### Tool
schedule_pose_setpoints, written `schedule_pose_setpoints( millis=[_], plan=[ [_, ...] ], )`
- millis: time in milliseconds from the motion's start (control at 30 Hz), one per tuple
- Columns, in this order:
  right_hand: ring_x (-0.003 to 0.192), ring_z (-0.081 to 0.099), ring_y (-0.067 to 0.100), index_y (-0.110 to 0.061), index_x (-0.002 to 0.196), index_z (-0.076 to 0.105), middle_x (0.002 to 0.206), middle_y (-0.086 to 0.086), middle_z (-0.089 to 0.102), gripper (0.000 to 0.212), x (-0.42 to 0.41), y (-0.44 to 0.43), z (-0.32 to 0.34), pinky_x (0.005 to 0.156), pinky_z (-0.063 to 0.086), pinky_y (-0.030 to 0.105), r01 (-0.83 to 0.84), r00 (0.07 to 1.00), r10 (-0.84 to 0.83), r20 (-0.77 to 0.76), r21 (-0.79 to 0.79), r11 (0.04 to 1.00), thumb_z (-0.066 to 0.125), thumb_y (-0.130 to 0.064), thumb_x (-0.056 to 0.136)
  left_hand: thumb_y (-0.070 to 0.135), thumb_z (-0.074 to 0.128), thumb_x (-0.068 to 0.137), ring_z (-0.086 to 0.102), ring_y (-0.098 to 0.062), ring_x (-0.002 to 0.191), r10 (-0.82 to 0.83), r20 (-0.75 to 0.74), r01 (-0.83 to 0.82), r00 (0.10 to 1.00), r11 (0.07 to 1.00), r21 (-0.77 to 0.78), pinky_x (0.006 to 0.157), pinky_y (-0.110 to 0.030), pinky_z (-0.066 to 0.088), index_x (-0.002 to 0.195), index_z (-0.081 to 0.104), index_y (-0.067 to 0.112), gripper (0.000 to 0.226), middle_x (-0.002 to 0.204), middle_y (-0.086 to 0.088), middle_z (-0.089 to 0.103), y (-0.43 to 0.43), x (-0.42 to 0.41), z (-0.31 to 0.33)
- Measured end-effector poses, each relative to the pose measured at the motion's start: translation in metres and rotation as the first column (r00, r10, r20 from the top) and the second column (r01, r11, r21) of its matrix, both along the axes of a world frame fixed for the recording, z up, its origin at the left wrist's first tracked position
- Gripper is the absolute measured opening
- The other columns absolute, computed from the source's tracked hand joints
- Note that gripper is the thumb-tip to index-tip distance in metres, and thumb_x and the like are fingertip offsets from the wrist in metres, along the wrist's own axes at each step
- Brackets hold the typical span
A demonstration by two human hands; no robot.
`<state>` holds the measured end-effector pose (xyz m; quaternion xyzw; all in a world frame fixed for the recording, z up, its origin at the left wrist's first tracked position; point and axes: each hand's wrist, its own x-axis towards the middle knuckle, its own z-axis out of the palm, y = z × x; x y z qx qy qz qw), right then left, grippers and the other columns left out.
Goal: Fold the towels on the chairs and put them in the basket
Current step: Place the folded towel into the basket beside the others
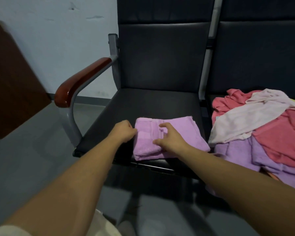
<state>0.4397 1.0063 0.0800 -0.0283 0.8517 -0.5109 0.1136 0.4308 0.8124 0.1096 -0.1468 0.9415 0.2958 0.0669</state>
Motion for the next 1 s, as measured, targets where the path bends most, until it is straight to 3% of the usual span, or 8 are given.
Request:
schedule_pose_setpoints(
  millis=[167, 233, 333, 467, 600, 800, 900, 1000],
  plan=[
    [0.062, 0.049, 0.006, -0.018, 0.111, 0.065, 0.074, -0.008, 0.054, 0.035, -0.002, -0.003, 0.004, 0.052, 0.036, 0.007, 0.056, 0.977, -0.057, -0.206, -0.012, 0.998, 0.061, 0.004, 0.084, 0.036, 0.062, 0.092, 0.071, -0.027, 0.081, -0.014, 0.063, 0.011, 0.998, 0.999, 0.051, 0.075, -0.039, 0.062, 0.094, 0.067, 0.006, 0.031, 0.088, -0.013, 0.071, 0.008, -0.005, -0.008],
    [0.08, 0.055, 0.008, -0.018, 0.111, 0.068, 0.093, -0.007, 0.059, 0.03, -0.001, 0.0, 0.007, 0.065, 0.039, 0.006, 0.032, 0.969, 0.004, -0.247, 0.139, 0.99, 0.055, -0.002, 0.09, 0.04, 0.067, 0.09, 0.069, -0.026, 0.081, 0.008, 0.078, -0.018, 0.997, 0.992, 0.127, 0.072, -0.037, 0.061, 0.099, 0.066, 0.003, 0.038, 0.092, -0.013, 0.069, 0.01, -0.006, -0.011],
    [0.101, 0.059, 0.027, -0.015, 0.113, 0.069, 0.118, 0.008, 0.054, 0.028, 0.005, 0.001, 0.002, 0.091, 0.048, 0.031, 0.05, 0.961, 0.1, -0.259, 0.517, 0.854, 0.049, -0.017, 0.094, 0.033, 0.073, 0.086, 0.068, -0.027, 0.086, 0.094, 0.063, -0.107, 0.994, 0.964, 0.244, 0.072, -0.036, 0.059, 0.104, 0.063, 0.0, 0.039, 0.098, -0.015, 0.067, 0.014, -0.007, -0.014],
    [0.123, 0.051, 0.031, -0.017, 0.133, 0.057, 0.143, 0.011, 0.049, 0.042, 0.015, 0.003, 0.003, 0.103, 0.042, 0.042, 0.031, 0.906, 0.247, -0.344, 0.635, 0.772, 0.042, -0.039, 0.1, 0.026, 0.074, 0.087, 0.062, -0.02, 0.076, 0.165, 0.103, -0.19, 0.981, 0.928, 0.319, 0.054, -0.029, 0.047, 0.102, 0.06, 0.004, 0.03, 0.096, -0.011, 0.064, 0.021, -0.006, -0.016],
    [0.145, 0.03, 0.025, -0.027, 0.15, 0.038, 0.161, 0.008, 0.03, 0.051, 0.016, 0.012, -0.005, 0.119, 0.022, 0.047, -0.212, 0.916, 0.39, -0.091, 0.716, 0.665, 0.038, -0.046, 0.103, 0.02, 0.071, 0.084, 0.061, -0.024, 0.075, 0.126, -0.052, -0.1, 0.991, 0.929, 0.356, 0.066, -0.035, 0.05, 0.09, 0.067, 0.005, 0.016, 0.087, -0.011, 0.066, 0.022, -0.006, -0.015],
    [0.14, 0.039, 0.023, -0.019, 0.148, 0.042, 0.152, 0.006, 0.044, 0.05, 0.019, -0.011, -0.005, 0.119, 0.023, 0.043, -0.235, 0.937, 0.329, -0.117, 0.488, 0.841, 0.048, -0.032, 0.101, 0.025, 0.058, 0.09, 0.057, -0.024, 0.087, 0.038, -0.085, -0.017, 0.996, 0.972, 0.236, 0.065, -0.032, 0.043, 0.113, 0.052, 0.009, 0.028, 0.102, -0.009, 0.06, 0.008, 0.001, -0.007],
    [0.113, 0.059, 0.018, -0.016, 0.129, 0.062, 0.124, 0.001, 0.065, 0.035, 0.018, -0.032, -0.001, 0.098, 0.043, 0.027, -0.091, 0.991, 0.104, -0.081, 0.151, 0.984, 0.053, -0.019, 0.095, 0.024, 0.061, 0.089, 0.058, -0.024, 0.09, 0.083, -0.115, -0.058, 0.99, 0.977, 0.203, 0.069, -0.033, 0.043, 0.109, 0.054, 0.01, 0.026, 0.101, -0.008, 0.06, -0.013, 0.007, 0.004],
    [0.085, 0.06, 0.015, -0.017, 0.09, 0.072, 0.087, 0.0, 0.067, 0.015, 0.011, -0.045, 0.008, 0.08, 0.049, 0.03, 0.065, 0.986, -0.023, 0.168, -0.254, 0.965, 0.057, -0.013, 0.092, 0.025, 0.065, 0.088, 0.057, -0.022, 0.087, 0.102, -0.18, -0.068, 0.978, 0.98, 0.187, 0.063, -0.03, 0.041, 0.1, 0.055, 0.012, 0.021, 0.091, -0.004, 0.06, -0.029, 0.013, 0.021]
  ],
)
